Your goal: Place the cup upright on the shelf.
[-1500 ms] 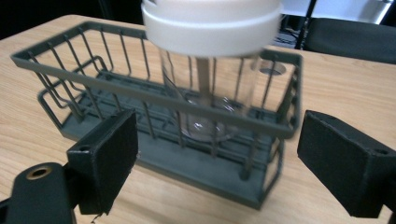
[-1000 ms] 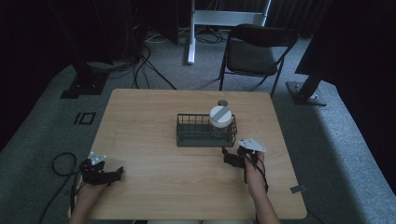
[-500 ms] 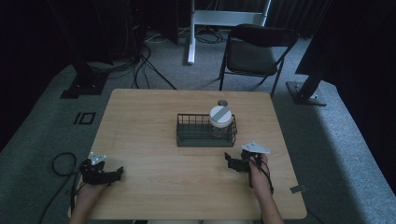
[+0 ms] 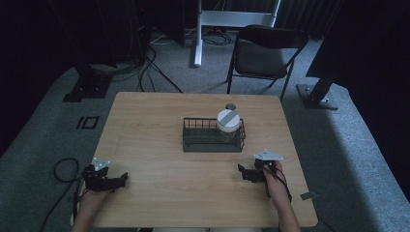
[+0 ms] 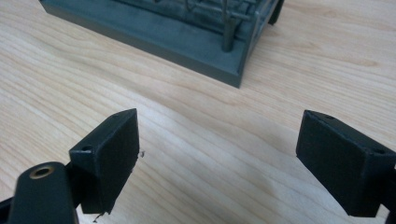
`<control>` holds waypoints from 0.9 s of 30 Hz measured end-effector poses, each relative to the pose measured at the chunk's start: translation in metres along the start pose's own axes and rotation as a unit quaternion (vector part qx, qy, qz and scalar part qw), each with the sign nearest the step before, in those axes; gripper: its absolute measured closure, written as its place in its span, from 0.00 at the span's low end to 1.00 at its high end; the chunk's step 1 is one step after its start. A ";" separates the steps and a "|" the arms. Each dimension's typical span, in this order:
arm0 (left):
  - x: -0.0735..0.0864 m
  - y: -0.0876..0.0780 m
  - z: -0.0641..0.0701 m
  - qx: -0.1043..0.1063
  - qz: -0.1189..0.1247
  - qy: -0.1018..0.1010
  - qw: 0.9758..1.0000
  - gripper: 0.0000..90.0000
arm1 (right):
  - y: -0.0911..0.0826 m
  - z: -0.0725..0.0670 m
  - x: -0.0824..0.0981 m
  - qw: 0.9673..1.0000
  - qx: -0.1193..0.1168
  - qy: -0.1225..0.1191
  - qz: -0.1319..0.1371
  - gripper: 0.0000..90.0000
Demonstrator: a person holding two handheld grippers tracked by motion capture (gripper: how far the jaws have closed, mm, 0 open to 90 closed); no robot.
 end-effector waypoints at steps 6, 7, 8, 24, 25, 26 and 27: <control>0.000 0.000 0.000 0.000 0.000 0.000 1.000 0.00 | -0.004 0.009 0.005 1.000 0.003 -0.002 -0.011 0.15; 0.000 0.000 0.000 0.000 0.000 0.000 1.000 0.00 | -0.005 0.011 0.005 1.000 0.005 -0.001 -0.013 0.15; 0.000 0.000 0.000 0.000 0.000 0.000 1.000 0.00 | -0.005 0.013 0.006 1.000 0.006 -0.001 -0.014 0.15; 0.000 0.000 0.000 0.000 0.000 0.000 1.000 0.00 | -0.003 0.027 0.022 0.999 -0.003 -0.002 -0.043 0.15; 0.000 0.000 0.000 0.000 0.000 0.000 1.000 0.00 | -0.003 0.028 0.023 0.999 -0.003 -0.003 -0.045 0.15; 0.000 0.000 0.000 0.000 0.000 0.000 1.000 0.00 | -0.002 0.028 0.025 0.999 -0.002 -0.003 -0.048 0.15; 0.000 0.000 0.000 0.000 0.000 0.000 1.000 0.00 | -0.002 0.029 0.026 0.999 0.000 -0.004 -0.050 0.14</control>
Point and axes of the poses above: each handheld gripper's, and its own axes: y roughly forward along the jaws, x roughly out of its underside, z roughly to its right, the point moved 7 cm from there along y, roughly forward along the jaws, and after that the axes turned 3 degrees about y, right-handed, at the moved point
